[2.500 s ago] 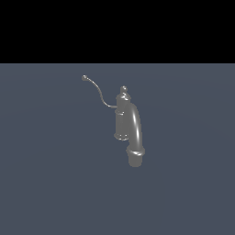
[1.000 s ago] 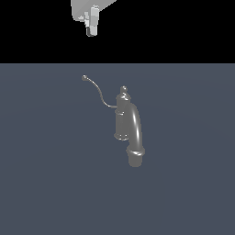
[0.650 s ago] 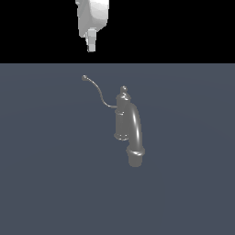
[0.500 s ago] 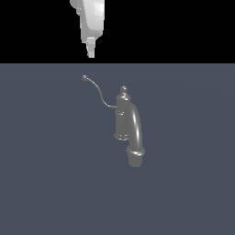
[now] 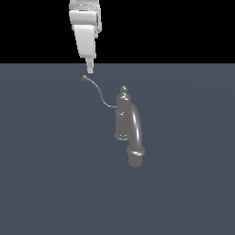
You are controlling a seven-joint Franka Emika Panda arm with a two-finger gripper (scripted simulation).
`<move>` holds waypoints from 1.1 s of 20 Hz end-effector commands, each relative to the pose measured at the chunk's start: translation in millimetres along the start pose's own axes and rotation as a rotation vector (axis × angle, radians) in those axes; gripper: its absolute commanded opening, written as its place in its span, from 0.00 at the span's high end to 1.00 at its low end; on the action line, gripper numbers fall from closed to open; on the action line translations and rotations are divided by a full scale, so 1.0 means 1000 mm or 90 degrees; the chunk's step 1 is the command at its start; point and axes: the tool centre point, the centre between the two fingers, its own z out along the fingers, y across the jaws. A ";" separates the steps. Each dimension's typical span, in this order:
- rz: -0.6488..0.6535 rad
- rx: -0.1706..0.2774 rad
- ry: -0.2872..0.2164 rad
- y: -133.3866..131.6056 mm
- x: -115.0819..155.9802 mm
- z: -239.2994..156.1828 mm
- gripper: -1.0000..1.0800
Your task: Turn on the faucet by rotating a designated handle.
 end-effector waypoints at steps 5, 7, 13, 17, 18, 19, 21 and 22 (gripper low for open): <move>0.045 0.002 0.005 -0.010 -0.003 0.017 1.00; 0.051 0.002 0.006 -0.011 -0.003 0.019 1.00; 0.055 0.002 0.006 -0.012 -0.003 0.021 1.00; 0.054 0.002 0.006 -0.003 -0.004 0.021 1.00; 0.054 0.002 0.006 0.000 -0.004 0.021 1.00; 0.054 0.002 0.006 0.002 -0.004 0.021 1.00; 0.054 0.002 0.006 0.008 -0.005 0.021 1.00; 0.054 0.002 0.006 0.011 -0.005 0.021 1.00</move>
